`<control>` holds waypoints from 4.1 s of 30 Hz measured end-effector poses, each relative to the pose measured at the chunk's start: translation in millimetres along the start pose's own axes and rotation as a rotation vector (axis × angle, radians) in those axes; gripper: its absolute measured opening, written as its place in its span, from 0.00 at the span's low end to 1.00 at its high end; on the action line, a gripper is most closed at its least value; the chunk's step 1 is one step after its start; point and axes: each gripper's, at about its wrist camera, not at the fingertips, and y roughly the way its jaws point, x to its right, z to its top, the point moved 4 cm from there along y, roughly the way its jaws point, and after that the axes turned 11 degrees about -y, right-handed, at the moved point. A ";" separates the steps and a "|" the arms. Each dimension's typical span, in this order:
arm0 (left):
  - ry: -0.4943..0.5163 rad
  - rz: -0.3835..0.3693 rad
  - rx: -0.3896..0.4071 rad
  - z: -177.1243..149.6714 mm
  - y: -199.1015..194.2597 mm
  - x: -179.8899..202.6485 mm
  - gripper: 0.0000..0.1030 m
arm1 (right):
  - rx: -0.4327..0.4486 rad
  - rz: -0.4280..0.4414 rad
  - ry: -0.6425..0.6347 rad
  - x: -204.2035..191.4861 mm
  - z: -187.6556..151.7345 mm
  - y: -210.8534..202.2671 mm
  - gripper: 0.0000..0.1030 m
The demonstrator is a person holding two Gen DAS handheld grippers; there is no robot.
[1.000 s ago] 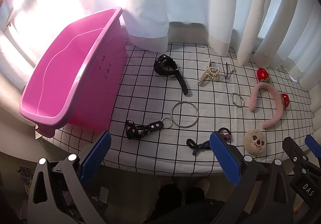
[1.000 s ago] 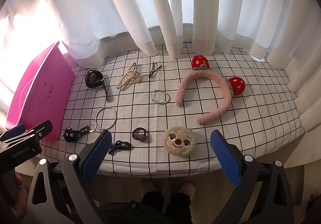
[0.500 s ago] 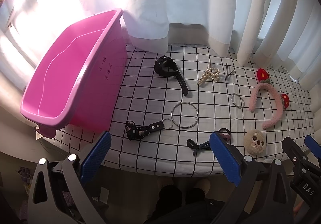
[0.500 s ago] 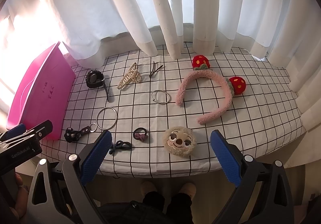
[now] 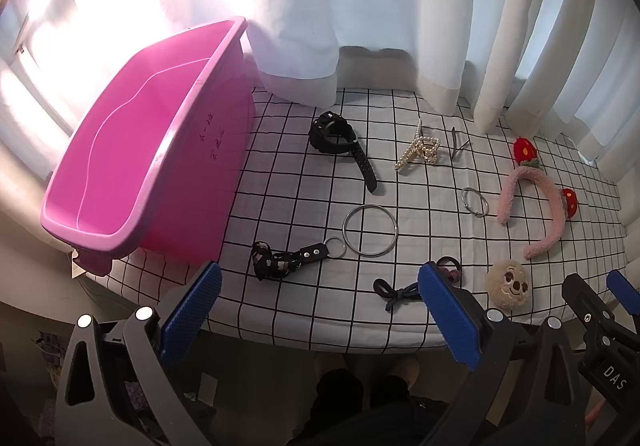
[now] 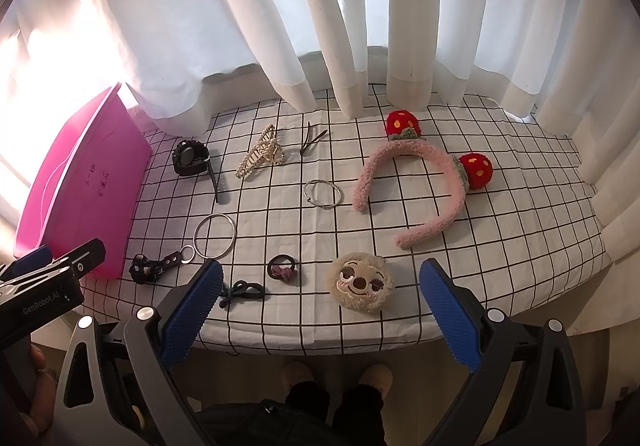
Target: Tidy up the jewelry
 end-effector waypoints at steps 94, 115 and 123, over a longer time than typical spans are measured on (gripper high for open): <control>-0.195 -0.041 0.082 -28.1 191.8 -80.4 0.95 | 0.000 -0.100 -0.041 28.4 -70.8 168.5 0.80; -0.164 -0.157 0.121 -36.8 153.5 -62.5 0.18 | 0.060 -0.039 -0.094 25.3 -66.8 148.3 0.59; -0.150 -0.177 0.154 -32.8 119.8 -50.7 0.18 | 0.098 -0.017 -0.081 35.7 -57.0 122.3 0.59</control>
